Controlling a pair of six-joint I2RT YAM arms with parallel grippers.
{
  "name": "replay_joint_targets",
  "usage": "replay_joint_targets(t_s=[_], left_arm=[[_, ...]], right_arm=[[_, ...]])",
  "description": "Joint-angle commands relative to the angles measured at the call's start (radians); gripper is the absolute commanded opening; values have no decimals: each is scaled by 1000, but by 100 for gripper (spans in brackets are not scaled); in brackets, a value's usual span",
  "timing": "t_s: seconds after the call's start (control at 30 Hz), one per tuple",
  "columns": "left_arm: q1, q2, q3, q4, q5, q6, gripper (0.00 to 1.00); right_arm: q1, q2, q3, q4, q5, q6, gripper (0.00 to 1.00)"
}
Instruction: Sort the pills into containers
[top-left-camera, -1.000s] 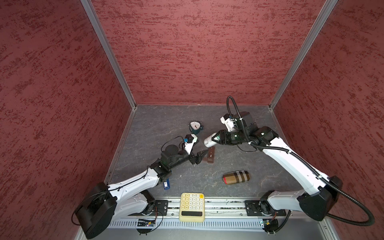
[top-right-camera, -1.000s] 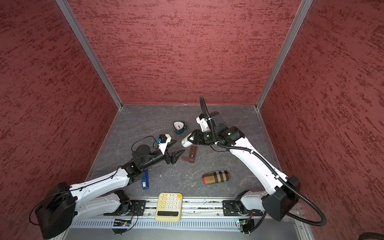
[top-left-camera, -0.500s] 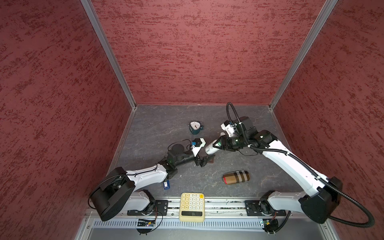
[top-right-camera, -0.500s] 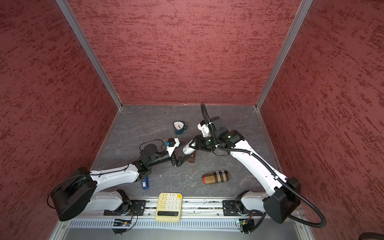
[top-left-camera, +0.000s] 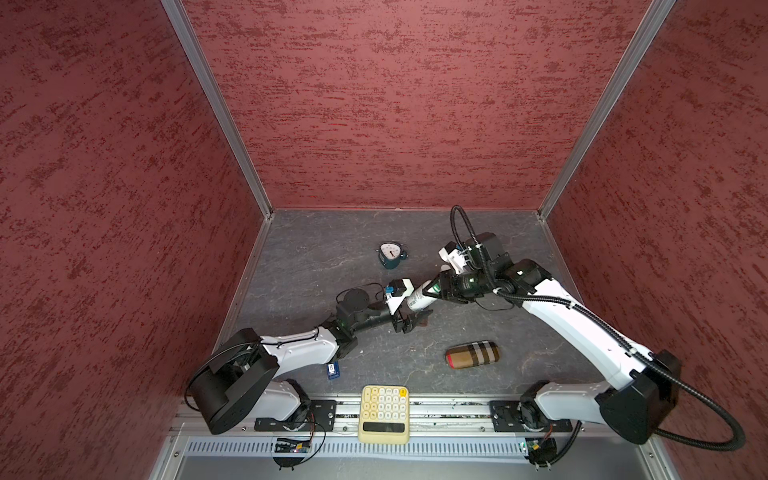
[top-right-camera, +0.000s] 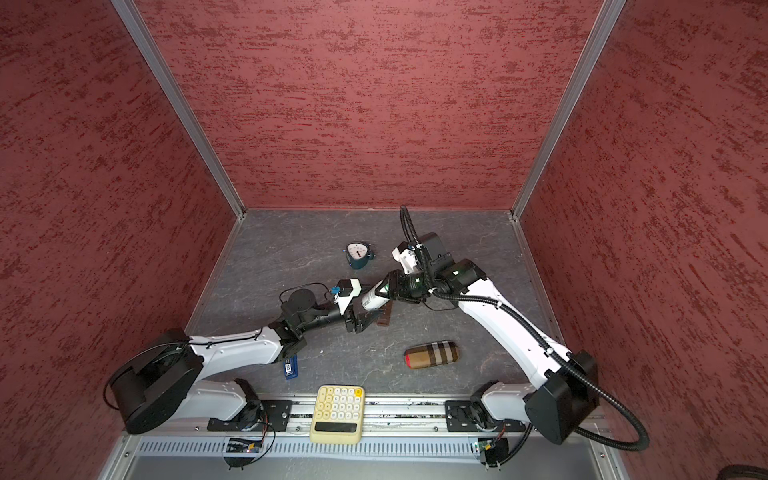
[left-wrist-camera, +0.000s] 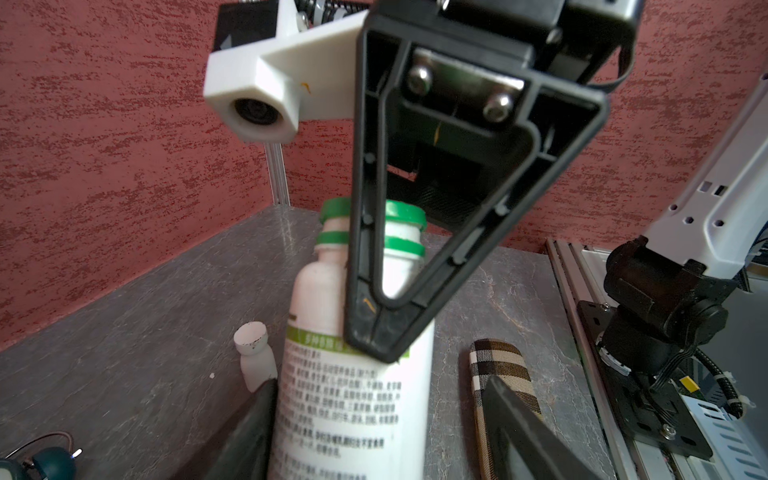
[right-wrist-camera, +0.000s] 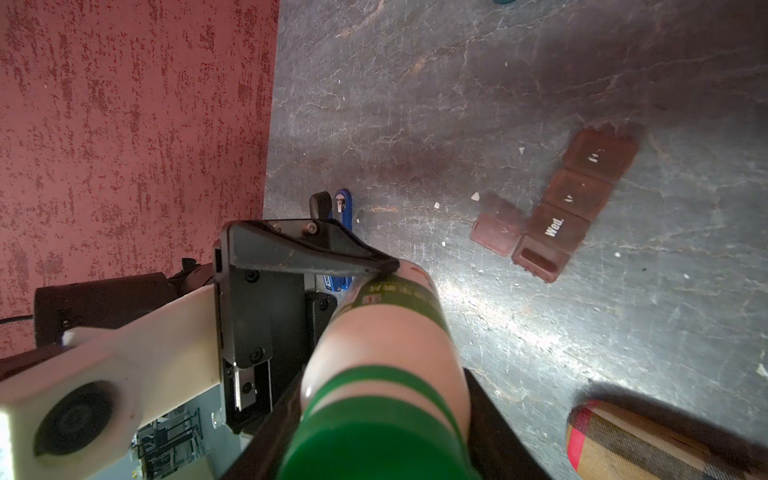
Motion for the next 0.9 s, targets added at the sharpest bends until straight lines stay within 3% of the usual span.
replay_joint_targets(t_s=[0.0,0.4,0.67,0.87], left_arm=[[-4,17,-3,30,21,20,74],[-2,50,-3,37,32,40,61],[1,31,-31,35,34,55,66],[9,24,-25,7,66,73,65]], right_arm=[[-8,-28,-9,46,-19,21,37],[-9,-31,-17,36,-26,22,36],[-33,-41,-24,30,-55,16,35],[-46,-40,-42,44,-82,22,34]])
